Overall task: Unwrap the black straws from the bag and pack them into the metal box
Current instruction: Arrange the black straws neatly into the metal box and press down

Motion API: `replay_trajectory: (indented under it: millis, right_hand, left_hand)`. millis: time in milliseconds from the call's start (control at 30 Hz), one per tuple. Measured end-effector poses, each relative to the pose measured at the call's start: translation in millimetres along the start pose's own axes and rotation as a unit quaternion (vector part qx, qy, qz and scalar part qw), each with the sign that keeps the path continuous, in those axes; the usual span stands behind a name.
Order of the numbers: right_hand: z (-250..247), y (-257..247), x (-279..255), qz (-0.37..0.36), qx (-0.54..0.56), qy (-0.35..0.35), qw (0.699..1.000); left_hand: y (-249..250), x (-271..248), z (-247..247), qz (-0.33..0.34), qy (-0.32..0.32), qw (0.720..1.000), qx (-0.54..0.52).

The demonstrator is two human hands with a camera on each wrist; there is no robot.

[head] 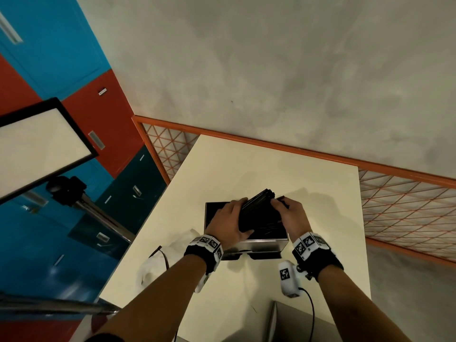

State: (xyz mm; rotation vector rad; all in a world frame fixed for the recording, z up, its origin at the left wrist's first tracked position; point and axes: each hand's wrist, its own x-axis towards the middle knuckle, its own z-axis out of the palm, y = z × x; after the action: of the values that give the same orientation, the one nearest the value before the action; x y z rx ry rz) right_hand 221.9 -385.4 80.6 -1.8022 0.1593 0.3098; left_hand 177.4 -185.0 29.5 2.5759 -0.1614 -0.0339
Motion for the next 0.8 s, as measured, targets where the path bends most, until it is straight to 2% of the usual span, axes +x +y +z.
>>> replay_trajectory:
  millis: [100, 233, 400, 500, 667, 800]
  right_hand:
    - [10, 12, 2, 0.057, 0.075, 0.051, 0.994]
    - [20, 18, -3, 0.084, 0.078, 0.079, 0.99]
    - [19, 22, -7, 0.031, -0.037, 0.099, 0.994]
    - [16, 29, -9, -0.024, -0.122, 0.131, 0.984]
    - [9, 29, -10, -0.038, -0.047, 0.187, 0.981]
    - [9, 32, -3, -0.002, 0.04, 0.176, 0.984]
  left_hand:
    - [5, 1, -2, 0.019, -0.024, 0.999, 0.042]
    - [7, 0, 0, 0.011, -0.043, 0.998, 0.048]
    - [5, 5, 0, 0.004, -0.056, 0.996, 0.062]
    - [6, 6, 0, -0.004, -0.06, 0.996, 0.066]
    - [12, 8, 5, 0.019, -0.078, 0.992, 0.095]
    - [14, 12, 8, 0.051, -0.083, 0.989, 0.113]
